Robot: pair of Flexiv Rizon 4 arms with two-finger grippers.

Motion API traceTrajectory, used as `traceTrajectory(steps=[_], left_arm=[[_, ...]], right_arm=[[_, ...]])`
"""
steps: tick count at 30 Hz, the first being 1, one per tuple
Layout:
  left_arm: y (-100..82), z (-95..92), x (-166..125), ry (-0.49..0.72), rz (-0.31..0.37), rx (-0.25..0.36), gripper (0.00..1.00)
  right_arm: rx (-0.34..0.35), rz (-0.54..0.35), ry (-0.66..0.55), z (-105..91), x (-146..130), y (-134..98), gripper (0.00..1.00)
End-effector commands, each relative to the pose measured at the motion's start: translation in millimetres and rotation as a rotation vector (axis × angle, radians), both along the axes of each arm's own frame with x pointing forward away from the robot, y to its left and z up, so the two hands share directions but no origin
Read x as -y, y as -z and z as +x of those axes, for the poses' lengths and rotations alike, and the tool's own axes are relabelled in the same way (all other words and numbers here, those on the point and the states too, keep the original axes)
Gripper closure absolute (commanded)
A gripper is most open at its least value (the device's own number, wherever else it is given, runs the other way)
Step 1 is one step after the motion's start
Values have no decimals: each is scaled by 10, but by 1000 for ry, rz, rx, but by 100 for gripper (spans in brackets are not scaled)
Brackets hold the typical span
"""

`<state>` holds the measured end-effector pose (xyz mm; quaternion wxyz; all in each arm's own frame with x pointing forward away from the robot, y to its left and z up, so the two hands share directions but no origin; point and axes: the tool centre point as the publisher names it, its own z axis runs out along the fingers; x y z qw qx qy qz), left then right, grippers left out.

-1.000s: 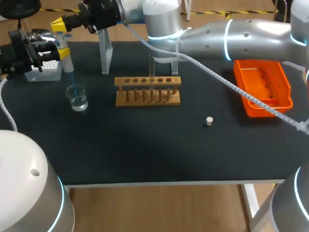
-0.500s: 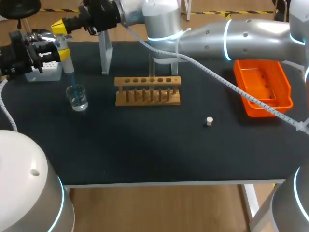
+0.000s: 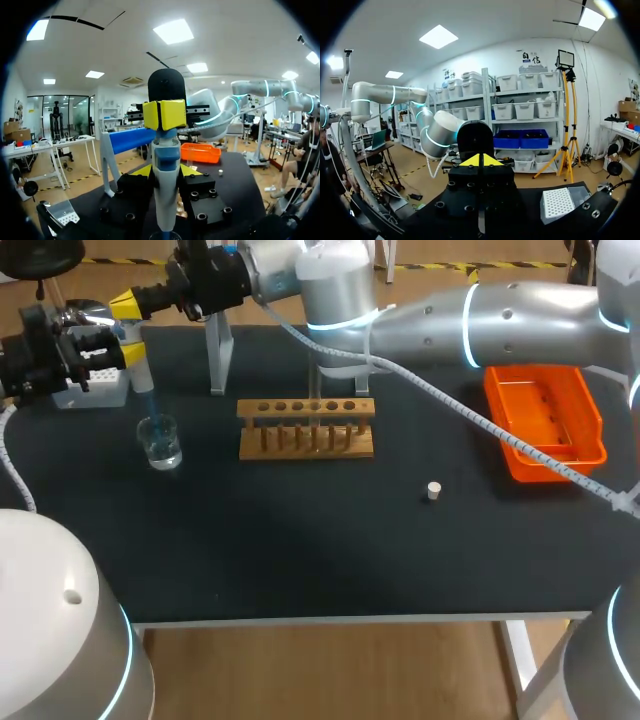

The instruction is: Invert the test tube, pick up the pipette, mount the tip to pipette, aspirate from beaker and dispense into the tube, eject the tip, return the pipette, and cap with the stopper.

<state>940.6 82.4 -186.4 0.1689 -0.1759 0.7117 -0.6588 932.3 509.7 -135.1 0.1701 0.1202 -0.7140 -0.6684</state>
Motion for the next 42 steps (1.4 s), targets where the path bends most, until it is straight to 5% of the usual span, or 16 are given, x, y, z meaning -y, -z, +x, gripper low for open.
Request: traceTrajectory(steps=[1, 9, 23, 25, 27, 42], left_arm=[[-49, -4, -2, -3, 0, 2, 100], [-49, -4, -2, -3, 0, 2, 100], [-49, -4, -2, -3, 0, 2, 100], [-49, -4, -2, -3, 0, 2, 100], [-49, -4, -2, -3, 0, 2, 100], [-49, -4, -2, -3, 0, 2, 100]], right_arm=[[-5, 2, -3, 9, 2, 106, 100], [-11, -4, 0, 3, -2, 125, 100], [58, 58, -18, -116, 74, -360, 100], [63, 59, -15, -127, 107, -396, 78], [75, 61, -3, -128, 166, -430, 4], [172, -49, 107, -156, 1053, -571, 0]])
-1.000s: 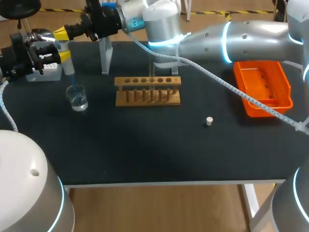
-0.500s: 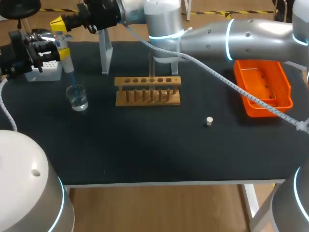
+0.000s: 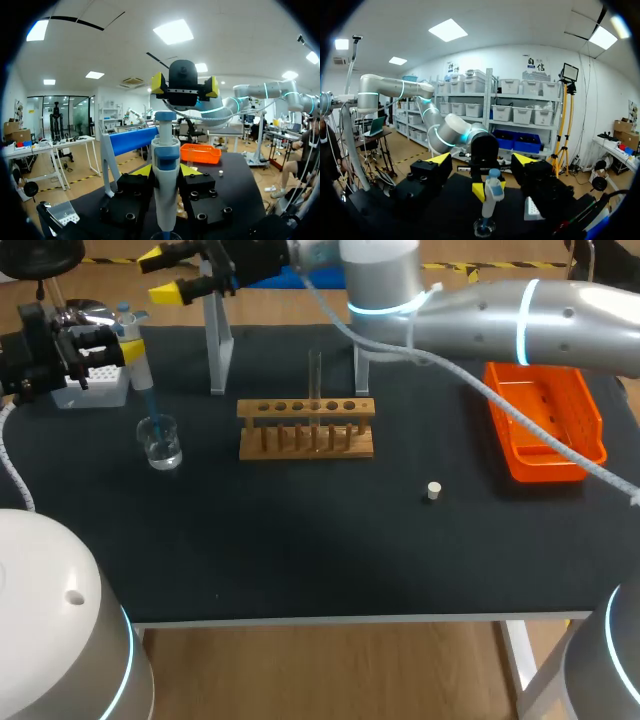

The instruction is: Invert the test tube, pick up the pipette, mount the tip to pipette, aspirate from beaker and dispense into the tube, eject the tip, return the pipette, and cap with the stopper.

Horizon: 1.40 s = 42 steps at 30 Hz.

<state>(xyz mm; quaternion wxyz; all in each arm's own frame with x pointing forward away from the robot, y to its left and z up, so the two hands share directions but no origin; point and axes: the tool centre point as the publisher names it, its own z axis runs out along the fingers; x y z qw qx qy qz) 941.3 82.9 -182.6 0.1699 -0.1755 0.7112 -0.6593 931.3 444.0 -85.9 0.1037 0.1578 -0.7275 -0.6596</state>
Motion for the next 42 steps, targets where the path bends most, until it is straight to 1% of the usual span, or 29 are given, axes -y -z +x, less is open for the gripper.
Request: traceTrajectory(steps=[1, 8, 13, 17, 23, 28, 33, 37, 42], left_arm=[[-10, -11, 3, -2, 1, -1, 100], [-10, -11, 3, -2, 1, -1, 100], [-10, -11, 3, -2, 1, -1, 100], [-10, -11, 3, -2, 1, -1, 100], [-10, -11, 3, -2, 1, -1, 100], [-10, -11, 3, -2, 1, -1, 100], [-10, -11, 3, -2, 1, -1, 100], [-10, -11, 3, -2, 1, -1, 100], [-10, -11, 3, -2, 1, -1, 100]], right_arm=[[25, -56, 87, -137, 495, -64, 0], [33, -124, 168, -62, 1084, 77, 0], [27, -139, 222, -43, 1474, 134, 0], [31, -150, 260, -52, 1716, 166, 0], [40, -180, 318, -24, 2051, 292, 0], [52, -201, 354, 23, 2252, 419, 0], [66, -228, 379, 98, 2387, 586, 0], [94, -274, 398, 153, 2446, 750, 0], [102, -301, 405, 222, 2476, 912, 0]])
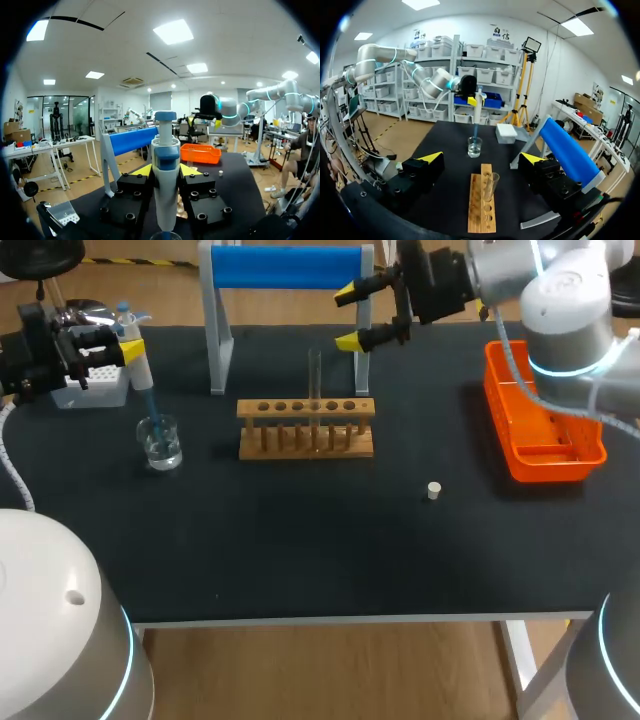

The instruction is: Invert the test tube, pick up the pipette, mount the tip to pipette, aspirate from beaker and dispense into the tube, eject the tip, return the pipette, and cap with the stopper.

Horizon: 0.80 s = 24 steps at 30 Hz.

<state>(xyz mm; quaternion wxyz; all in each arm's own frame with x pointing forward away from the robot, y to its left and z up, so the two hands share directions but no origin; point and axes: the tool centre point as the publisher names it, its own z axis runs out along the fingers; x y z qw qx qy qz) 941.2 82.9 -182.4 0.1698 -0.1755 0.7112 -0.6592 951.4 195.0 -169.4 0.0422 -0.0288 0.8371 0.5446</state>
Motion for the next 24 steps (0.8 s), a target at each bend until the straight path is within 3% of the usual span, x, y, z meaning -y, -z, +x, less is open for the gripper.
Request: traceTrajectory(steps=[1, 13, 24], left_arm=[[-8, -10, 3, -2, 0, 0, 100], [-8, -10, 3, -2, 0, 0, 100], [-8, -10, 3, -2, 0, 0, 100]], right_arm=[[1, -12, 9, 34, -12, 119, 0], [27, -117, -42, 199, -55, 461, 0], [41, -199, -69, 205, -99, 700, 0]])
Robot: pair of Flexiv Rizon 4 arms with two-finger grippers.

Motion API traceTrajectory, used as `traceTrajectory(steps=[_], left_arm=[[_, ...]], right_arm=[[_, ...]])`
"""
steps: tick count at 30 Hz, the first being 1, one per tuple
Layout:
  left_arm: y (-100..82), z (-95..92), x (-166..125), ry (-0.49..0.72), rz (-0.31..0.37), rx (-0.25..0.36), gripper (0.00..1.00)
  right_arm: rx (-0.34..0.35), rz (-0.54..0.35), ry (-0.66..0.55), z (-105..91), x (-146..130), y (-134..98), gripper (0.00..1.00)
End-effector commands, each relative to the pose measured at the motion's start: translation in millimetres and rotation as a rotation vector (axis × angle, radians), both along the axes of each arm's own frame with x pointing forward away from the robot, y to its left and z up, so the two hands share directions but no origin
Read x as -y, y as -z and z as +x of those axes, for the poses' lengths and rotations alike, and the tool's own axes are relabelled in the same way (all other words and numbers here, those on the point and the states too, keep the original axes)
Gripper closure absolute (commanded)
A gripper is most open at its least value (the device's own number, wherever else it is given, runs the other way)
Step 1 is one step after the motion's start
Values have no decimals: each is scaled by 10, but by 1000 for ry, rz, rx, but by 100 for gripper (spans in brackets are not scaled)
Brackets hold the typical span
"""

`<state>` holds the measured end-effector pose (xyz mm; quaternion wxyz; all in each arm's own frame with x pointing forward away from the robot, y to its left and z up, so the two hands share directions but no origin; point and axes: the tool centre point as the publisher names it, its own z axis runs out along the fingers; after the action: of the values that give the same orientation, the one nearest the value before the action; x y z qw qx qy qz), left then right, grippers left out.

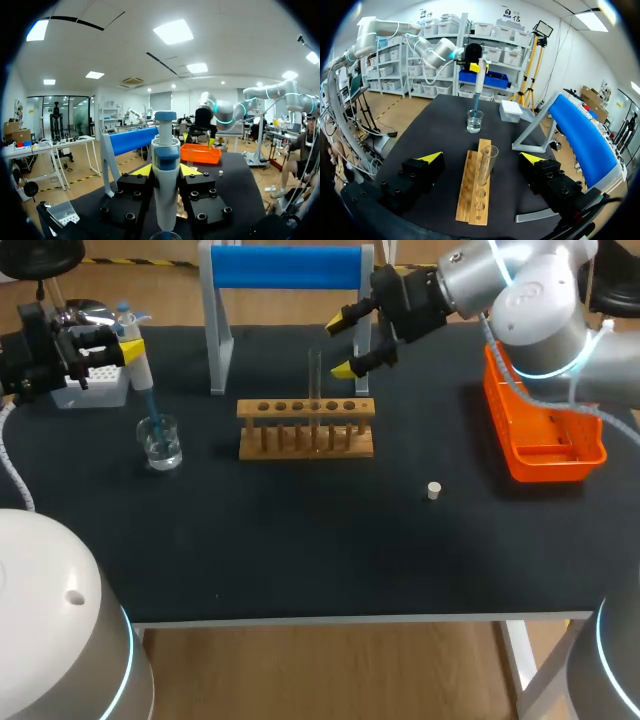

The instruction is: Invert the test tube, pick up the pipette, mount the tip to pipette, aspirate from beaker and dispense into the tube, eject the tip, return the pipette, and cap with the stopper.

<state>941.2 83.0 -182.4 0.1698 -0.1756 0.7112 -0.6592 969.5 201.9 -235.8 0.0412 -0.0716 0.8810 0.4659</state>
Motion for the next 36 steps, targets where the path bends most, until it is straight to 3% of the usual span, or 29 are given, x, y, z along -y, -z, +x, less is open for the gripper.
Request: traceTrajectory(steps=[1, 23, 36], left_arm=[[-8, -10, 3, -2, 1, 0, 100], [-8, -10, 3, -2, 1, 0, 100], [-8, -10, 3, -2, 1, 0, 100]], right_arm=[[-7, -18, -5, 34, -29, 54, 0], [-85, -66, -8, -30, -193, 490, 0], [-90, -70, 5, -2, -267, 679, 0]])
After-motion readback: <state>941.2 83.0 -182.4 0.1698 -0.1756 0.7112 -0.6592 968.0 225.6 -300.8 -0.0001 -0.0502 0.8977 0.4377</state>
